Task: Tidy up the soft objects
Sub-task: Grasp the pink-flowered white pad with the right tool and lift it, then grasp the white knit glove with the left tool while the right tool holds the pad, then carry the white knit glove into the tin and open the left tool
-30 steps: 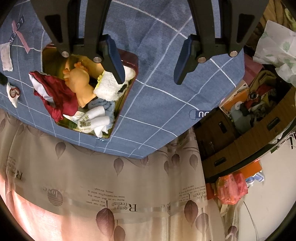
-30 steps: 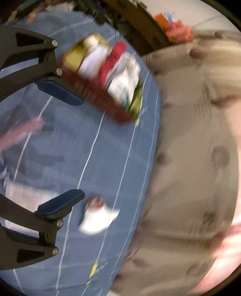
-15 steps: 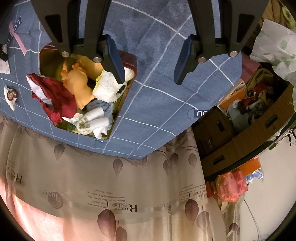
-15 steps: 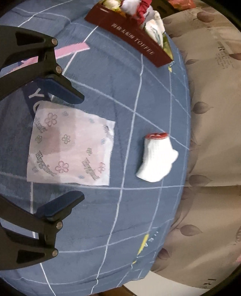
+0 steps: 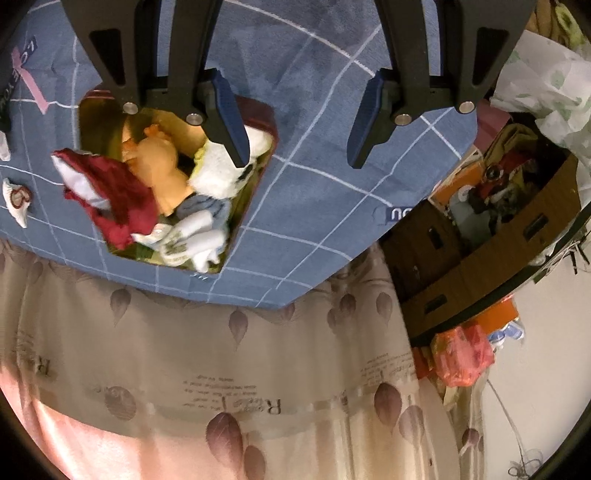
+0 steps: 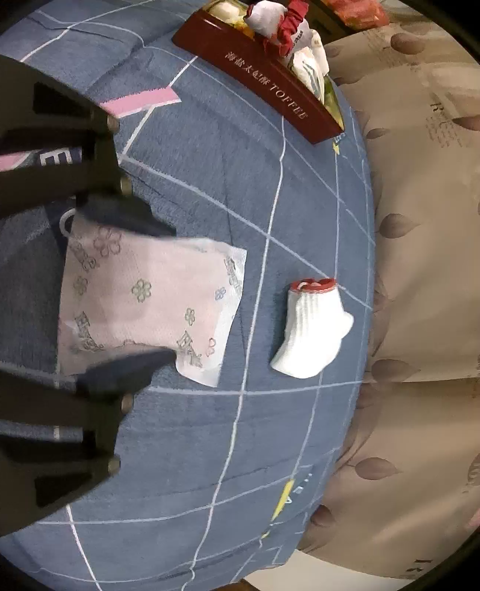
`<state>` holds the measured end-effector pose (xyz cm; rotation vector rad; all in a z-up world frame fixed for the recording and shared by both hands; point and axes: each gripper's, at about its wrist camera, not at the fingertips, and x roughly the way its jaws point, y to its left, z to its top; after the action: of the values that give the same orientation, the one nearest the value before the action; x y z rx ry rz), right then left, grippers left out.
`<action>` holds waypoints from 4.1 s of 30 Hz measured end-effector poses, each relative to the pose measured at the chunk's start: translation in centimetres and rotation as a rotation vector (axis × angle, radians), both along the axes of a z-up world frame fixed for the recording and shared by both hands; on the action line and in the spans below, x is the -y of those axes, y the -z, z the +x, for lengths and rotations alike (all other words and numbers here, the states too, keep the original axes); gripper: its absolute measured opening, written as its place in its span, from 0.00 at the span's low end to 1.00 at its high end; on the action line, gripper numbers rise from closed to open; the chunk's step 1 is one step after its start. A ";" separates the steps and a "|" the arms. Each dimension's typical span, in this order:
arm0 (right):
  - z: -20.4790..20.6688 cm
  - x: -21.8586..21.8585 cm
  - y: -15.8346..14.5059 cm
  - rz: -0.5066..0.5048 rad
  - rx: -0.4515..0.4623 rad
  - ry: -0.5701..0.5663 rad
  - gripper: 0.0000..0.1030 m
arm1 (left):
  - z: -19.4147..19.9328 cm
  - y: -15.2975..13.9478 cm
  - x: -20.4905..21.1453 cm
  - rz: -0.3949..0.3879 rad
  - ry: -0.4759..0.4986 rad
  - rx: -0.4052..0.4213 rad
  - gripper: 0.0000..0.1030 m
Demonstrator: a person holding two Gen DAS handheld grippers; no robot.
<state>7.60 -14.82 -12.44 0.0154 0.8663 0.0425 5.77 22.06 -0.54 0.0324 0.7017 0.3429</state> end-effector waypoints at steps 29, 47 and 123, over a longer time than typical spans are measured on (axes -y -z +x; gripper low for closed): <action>-1.2 10.2 0.4 0.030 0.012 0.126 0.21 | 9.3 -0.9 27.4 -0.086 0.687 -0.080 0.58; -1.1 10.4 0.6 0.063 0.010 0.116 0.28 | 19.2 5.5 37.5 -0.197 0.791 -0.343 0.65; -1.2 9.8 0.8 -0.011 0.004 0.120 0.32 | 0.7 -6.8 3.7 -0.105 0.231 -0.105 0.27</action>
<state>6.44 -24.61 -13.26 0.0565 0.8599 -0.0742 6.46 18.32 6.21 0.0320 0.8109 0.0830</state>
